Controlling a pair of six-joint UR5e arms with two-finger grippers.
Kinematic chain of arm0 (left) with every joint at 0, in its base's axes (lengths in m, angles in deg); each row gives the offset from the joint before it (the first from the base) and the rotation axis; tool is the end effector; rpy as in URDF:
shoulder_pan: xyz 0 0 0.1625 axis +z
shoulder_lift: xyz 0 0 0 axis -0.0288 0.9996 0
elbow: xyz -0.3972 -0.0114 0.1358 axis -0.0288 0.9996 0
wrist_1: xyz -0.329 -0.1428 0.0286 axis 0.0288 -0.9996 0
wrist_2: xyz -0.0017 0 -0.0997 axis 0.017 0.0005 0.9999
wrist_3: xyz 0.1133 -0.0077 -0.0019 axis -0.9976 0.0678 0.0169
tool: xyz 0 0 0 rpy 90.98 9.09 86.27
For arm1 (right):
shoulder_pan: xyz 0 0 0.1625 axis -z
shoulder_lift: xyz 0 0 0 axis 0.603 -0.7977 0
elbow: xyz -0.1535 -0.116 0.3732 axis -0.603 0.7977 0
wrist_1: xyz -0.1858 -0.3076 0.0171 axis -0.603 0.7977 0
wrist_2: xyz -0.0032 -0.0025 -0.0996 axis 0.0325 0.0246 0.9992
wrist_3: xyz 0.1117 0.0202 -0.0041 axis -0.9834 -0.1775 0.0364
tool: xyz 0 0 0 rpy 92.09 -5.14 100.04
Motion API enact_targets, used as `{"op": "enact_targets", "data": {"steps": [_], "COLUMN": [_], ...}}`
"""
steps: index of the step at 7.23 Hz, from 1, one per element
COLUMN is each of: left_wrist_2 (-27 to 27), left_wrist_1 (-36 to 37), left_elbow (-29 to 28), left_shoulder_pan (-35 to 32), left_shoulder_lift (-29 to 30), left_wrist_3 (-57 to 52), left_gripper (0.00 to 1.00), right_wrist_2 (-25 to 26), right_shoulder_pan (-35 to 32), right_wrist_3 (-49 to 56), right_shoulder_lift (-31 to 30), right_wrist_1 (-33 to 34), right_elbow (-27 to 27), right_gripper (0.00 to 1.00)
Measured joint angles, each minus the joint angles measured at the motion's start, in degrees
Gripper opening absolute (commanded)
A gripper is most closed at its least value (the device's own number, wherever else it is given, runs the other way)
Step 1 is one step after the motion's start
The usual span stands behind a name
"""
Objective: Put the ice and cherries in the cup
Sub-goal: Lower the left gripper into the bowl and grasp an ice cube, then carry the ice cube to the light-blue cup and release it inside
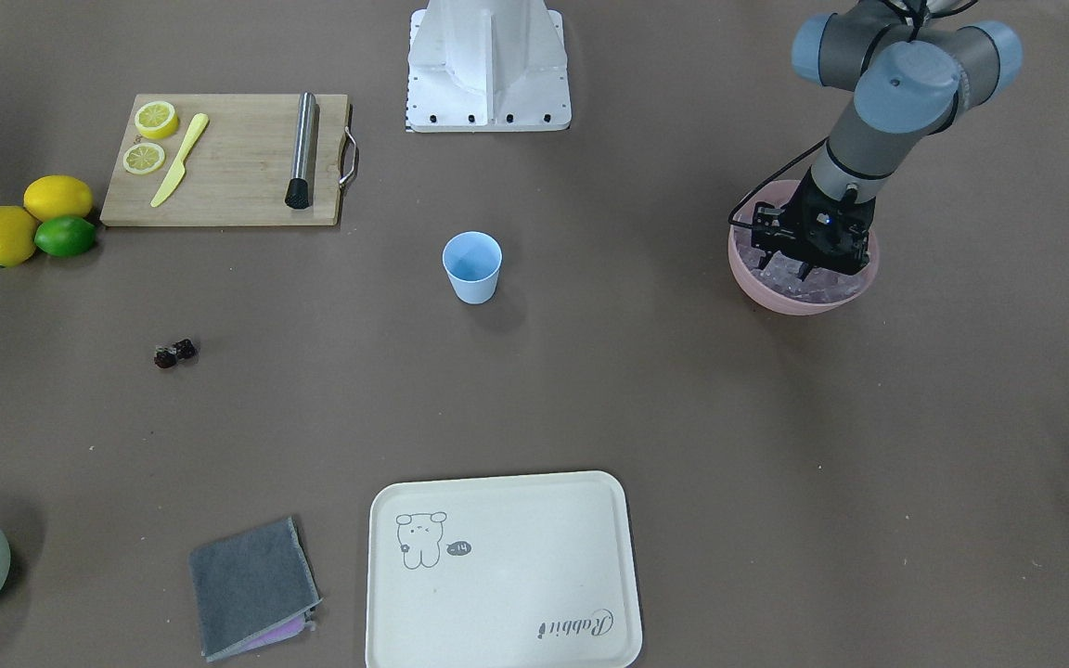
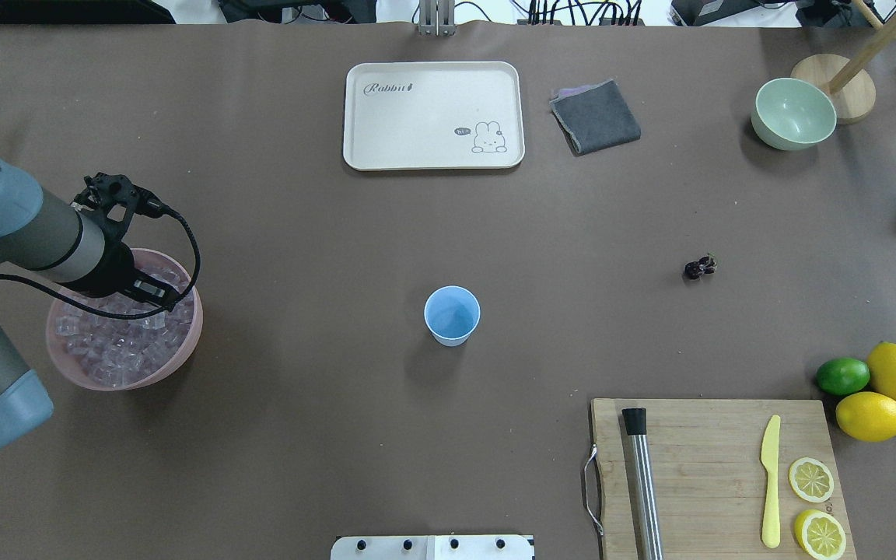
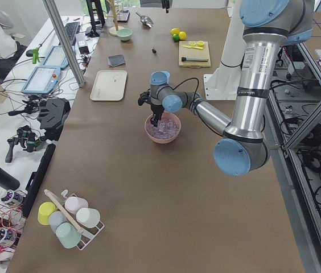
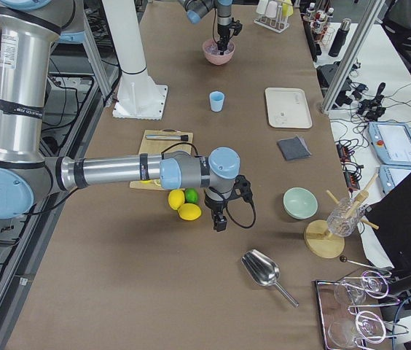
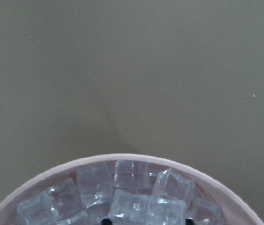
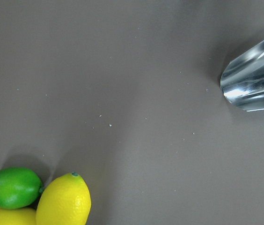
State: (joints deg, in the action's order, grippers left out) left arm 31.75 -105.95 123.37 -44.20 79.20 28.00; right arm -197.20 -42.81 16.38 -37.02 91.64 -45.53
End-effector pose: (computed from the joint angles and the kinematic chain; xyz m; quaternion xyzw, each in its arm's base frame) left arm 0.3101 -0.3973 0.4393 0.1002 0.3792 0.1598 0.9059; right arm -0.0108 -0.3711 0.6174 0.0369 -0.3746 -0.1777 0.9092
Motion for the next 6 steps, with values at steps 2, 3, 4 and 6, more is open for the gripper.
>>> {"op": "enact_targets", "data": {"steps": [2, 3, 4, 6], "left_wrist_2": [0.2, 0.9, 2.1, 3.3], "left_wrist_1": [0.3, 0.4, 0.4, 0.4], "left_elbow": [2.9, 4.6, 6.0, 7.7], "left_shoulder_pan": [-0.7, -1.5, -2.7, -4.1], "left_shoulder_lift": [-1.4, -2.3, -2.7, -1.7], "left_wrist_3": [0.0, -0.1, -0.1, 0.6], "left_gripper": [0.0, 0.0, 0.0, 0.0], "right_wrist_2": [0.0, 0.0, 0.0, 0.0], "right_shoulder_pan": [0.0, 0.0, 0.0, 0.0], "right_wrist_3": [-0.1, -0.1, -0.1, 0.0], "right_shoulder_lift": [0.0, 0.0, 0.0, 0.0], "right_wrist_1": [0.0, 0.0, 0.0, 0.0], "right_elbow": [0.0, 0.0, 0.0, 0.0], "right_gripper": [1.0, 1.0, 1.0, 1.0]}}
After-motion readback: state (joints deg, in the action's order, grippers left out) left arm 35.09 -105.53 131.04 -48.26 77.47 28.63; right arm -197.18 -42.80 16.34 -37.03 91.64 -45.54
